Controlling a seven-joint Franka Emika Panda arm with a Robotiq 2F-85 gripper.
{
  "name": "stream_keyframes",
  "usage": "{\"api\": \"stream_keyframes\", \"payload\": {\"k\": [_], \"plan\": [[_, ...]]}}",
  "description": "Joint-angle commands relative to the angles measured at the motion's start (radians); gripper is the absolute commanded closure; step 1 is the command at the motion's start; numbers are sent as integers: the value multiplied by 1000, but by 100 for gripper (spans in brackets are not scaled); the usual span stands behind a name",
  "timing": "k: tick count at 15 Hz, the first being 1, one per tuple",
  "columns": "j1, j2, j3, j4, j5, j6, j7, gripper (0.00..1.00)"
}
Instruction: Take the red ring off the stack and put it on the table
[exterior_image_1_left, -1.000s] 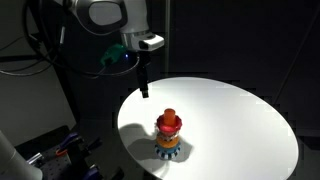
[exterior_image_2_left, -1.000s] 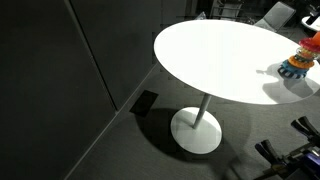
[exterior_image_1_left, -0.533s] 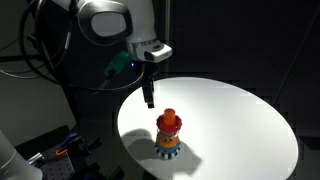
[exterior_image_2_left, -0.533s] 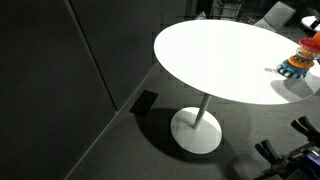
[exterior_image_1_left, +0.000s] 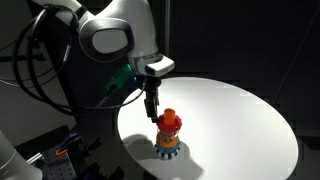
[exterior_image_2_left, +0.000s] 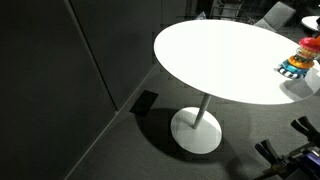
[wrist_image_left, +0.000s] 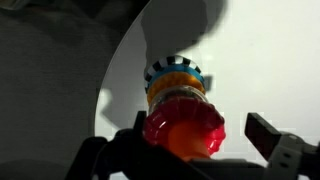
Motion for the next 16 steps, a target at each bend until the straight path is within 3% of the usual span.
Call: {"api": "stream_keyframes", "payload": {"k": [1,16], "plan": [[-23,7,17,-19,-106,53,101,0],[-14,71,9,-60,-294,213,279,0]]}}
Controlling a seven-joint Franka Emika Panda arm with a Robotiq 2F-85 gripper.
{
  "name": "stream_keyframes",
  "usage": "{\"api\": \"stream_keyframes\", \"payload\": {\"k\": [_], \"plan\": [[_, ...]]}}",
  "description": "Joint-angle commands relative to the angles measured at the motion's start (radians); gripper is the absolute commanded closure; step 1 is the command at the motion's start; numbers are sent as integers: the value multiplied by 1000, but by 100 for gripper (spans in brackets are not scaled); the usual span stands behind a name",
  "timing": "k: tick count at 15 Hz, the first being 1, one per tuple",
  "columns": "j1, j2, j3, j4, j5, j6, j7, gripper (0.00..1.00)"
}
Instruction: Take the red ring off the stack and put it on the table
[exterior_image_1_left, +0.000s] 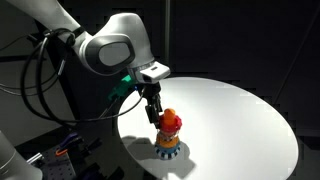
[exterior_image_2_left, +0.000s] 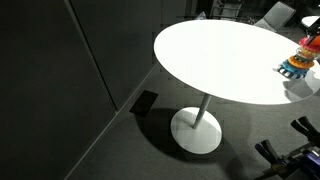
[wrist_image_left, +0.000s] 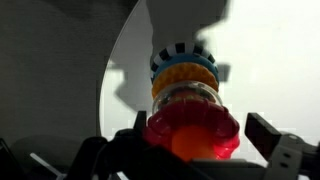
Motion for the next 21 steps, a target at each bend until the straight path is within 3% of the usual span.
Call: {"api": "stream_keyframes", "payload": {"k": [1,9,15,16,21], "plan": [[-8,9,-1,-20,-46,58,43,0],[-11,49,-18,-30,-80,162,54,0],[-20,66,-50,-15,-142,175,95,0],[-20,67,-55,-13,-153,171,106,25],[-15,65,-65,-5,-156,150,111,37]]}}
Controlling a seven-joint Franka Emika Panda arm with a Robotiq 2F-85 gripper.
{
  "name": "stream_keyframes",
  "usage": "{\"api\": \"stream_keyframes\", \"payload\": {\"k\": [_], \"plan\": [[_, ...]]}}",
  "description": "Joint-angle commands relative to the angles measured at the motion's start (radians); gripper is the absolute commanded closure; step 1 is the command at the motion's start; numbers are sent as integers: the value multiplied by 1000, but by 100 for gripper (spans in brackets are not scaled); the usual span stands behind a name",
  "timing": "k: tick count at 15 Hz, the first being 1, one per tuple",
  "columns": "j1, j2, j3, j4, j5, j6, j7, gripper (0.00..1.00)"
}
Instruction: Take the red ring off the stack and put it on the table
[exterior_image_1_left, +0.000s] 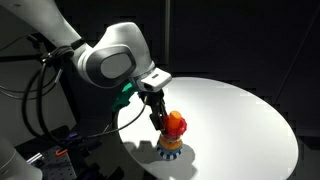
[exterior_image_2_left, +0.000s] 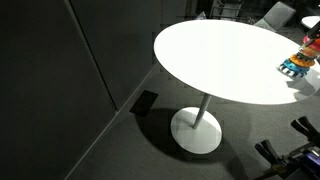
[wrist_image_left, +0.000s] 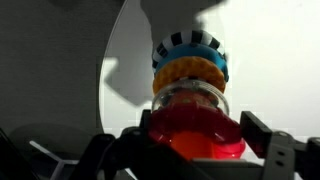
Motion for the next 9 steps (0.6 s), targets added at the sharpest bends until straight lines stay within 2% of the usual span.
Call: {"api": "stream_keyframes", "payload": {"k": [1,9], "plan": [[-8,8,-2,18,-16,-21,21,38],[13,-47,12,75,37,-156,-18,39]]}}
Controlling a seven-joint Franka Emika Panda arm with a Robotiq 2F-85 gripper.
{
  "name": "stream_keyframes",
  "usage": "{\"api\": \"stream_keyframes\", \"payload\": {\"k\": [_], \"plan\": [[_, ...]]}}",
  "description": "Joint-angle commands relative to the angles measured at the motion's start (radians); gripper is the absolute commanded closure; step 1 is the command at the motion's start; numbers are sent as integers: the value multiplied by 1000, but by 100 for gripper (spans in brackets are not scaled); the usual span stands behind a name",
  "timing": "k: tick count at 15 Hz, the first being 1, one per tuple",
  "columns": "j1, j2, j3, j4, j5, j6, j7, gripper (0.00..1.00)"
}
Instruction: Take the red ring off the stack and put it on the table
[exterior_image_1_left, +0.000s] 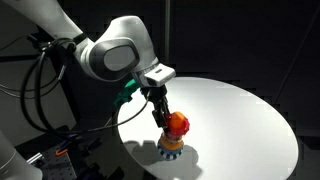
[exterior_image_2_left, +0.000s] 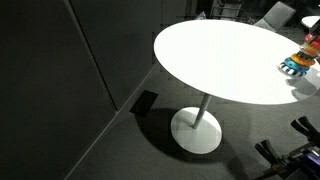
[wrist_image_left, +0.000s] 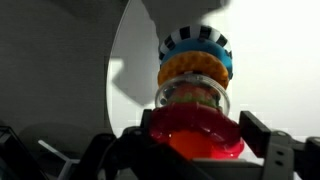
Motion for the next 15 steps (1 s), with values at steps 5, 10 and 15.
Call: {"api": "stream_keyframes", "payload": {"k": [5,10,15], "plan": [[22,-93,42,94,44,-188,-26,39],[54,-123,88,138,135,-251,-63,39],[103,-93,114,166,282,-334,-135,0]]}}
